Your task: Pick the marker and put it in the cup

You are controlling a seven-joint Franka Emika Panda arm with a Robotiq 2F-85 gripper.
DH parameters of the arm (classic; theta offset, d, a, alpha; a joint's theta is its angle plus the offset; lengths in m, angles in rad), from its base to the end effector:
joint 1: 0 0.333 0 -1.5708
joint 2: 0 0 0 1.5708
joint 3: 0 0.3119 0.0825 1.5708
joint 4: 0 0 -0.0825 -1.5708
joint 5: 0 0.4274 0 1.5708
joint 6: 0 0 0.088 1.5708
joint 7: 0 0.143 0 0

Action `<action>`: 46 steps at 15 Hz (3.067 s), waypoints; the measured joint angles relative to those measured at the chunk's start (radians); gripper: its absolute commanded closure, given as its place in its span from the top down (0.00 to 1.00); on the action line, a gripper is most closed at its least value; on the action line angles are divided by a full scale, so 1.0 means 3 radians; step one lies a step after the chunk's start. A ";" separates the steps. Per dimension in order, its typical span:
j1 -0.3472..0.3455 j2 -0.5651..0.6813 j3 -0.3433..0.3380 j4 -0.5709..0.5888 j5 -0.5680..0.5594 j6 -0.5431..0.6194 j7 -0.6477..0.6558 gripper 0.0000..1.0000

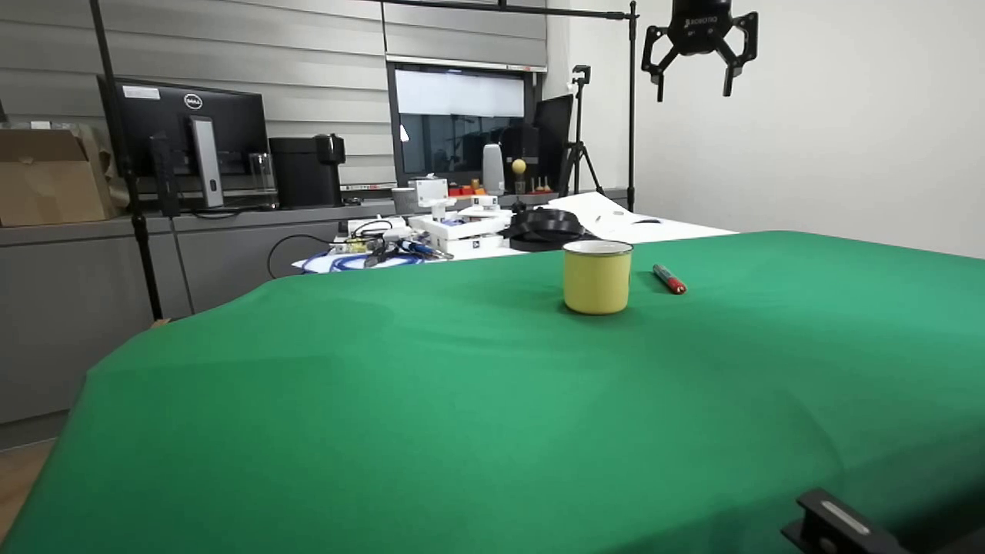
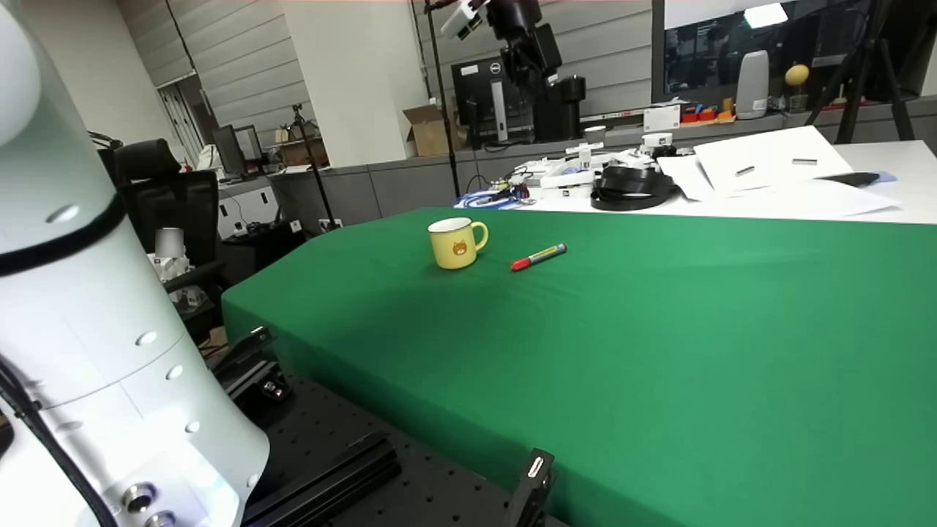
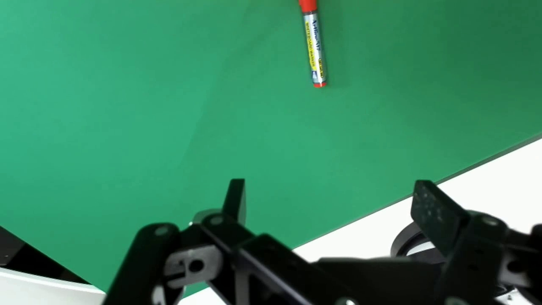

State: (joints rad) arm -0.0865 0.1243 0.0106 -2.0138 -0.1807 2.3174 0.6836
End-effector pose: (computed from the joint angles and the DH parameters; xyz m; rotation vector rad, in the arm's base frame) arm 0.6353 -0.0565 0.3478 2.8838 -0.9696 0.3255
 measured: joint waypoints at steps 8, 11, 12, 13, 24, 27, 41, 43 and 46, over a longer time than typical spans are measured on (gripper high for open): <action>0.0079 0.0576 -0.0186 0.0417 0.0014 -0.0045 -0.0116 1.00; 0.0085 0.0576 -0.0189 0.0439 0.0014 -0.0047 -0.0119 1.00; 0.0086 0.0576 -0.0190 0.0440 0.0015 -0.0047 -0.0120 1.00; 0.0086 0.0576 -0.0190 0.0441 0.0015 -0.0047 -0.0120 1.00; 0.0186 0.0594 -0.0237 0.0248 0.0335 -0.0031 -0.0411 1.00; 0.0184 0.0607 -0.0251 0.0126 0.0487 0.0002 -0.0532 1.00; 0.0344 0.1074 -0.0216 -0.0196 0.0859 0.0834 -0.0737 1.00; 0.0359 0.1118 -0.0193 -0.0198 0.0922 0.0886 -0.0795 1.00; 0.0371 0.1163 -0.0189 -0.0197 0.0944 0.0903 -0.0854 1.00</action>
State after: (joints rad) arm 0.0248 0.4732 -0.0461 -2.0731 0.1026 2.5882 0.4275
